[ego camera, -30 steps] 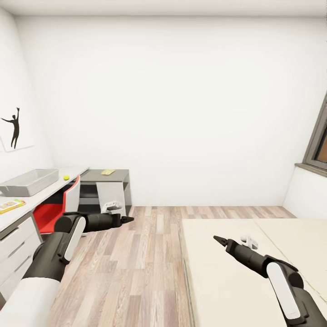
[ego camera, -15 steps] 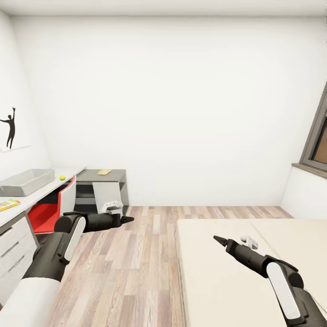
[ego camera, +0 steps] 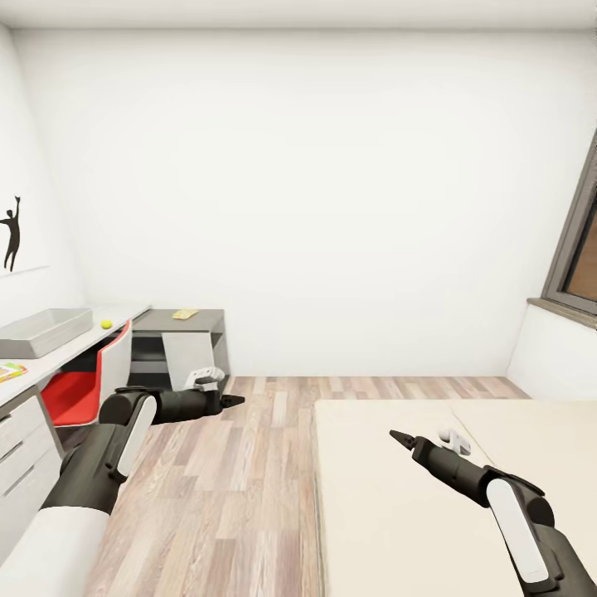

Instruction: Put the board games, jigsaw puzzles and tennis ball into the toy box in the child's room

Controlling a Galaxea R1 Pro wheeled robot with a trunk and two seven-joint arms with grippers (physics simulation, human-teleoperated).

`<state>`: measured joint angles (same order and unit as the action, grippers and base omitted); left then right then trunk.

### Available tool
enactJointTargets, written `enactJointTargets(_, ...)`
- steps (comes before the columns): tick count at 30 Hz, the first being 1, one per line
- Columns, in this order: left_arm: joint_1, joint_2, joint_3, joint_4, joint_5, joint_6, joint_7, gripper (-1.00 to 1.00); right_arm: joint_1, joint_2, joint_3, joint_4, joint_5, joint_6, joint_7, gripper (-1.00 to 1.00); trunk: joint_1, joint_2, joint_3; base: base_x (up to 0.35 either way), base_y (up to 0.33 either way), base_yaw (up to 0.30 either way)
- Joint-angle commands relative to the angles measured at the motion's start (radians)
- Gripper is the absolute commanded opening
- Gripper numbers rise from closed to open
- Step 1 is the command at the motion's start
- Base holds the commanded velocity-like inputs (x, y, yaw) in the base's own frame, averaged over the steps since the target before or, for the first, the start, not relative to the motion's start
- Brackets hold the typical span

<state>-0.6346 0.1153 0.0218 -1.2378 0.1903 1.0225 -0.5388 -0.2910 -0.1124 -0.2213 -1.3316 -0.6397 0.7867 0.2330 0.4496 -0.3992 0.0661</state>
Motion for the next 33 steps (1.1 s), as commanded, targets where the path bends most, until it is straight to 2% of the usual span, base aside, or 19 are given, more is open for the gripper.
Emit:
enactJointTargets(1,0.0,0.0,0.001,0.0,0.003,0.007,-0.001,1.0,0.0,0.0,-0.002,0.0,0.003,0.005,0.006,1.0,0.0,-0.001,0.0,0.0,-0.149,0.0)
enactJointTargets(33,0.0,0.0,0.001,0.0,0.003,0.007,-0.001,1.0,0.0,0.0,-0.001,0.0,0.003,0.005,0.005,1.0,0.0,-0.001,0.0,0.0,-0.149,0.0)
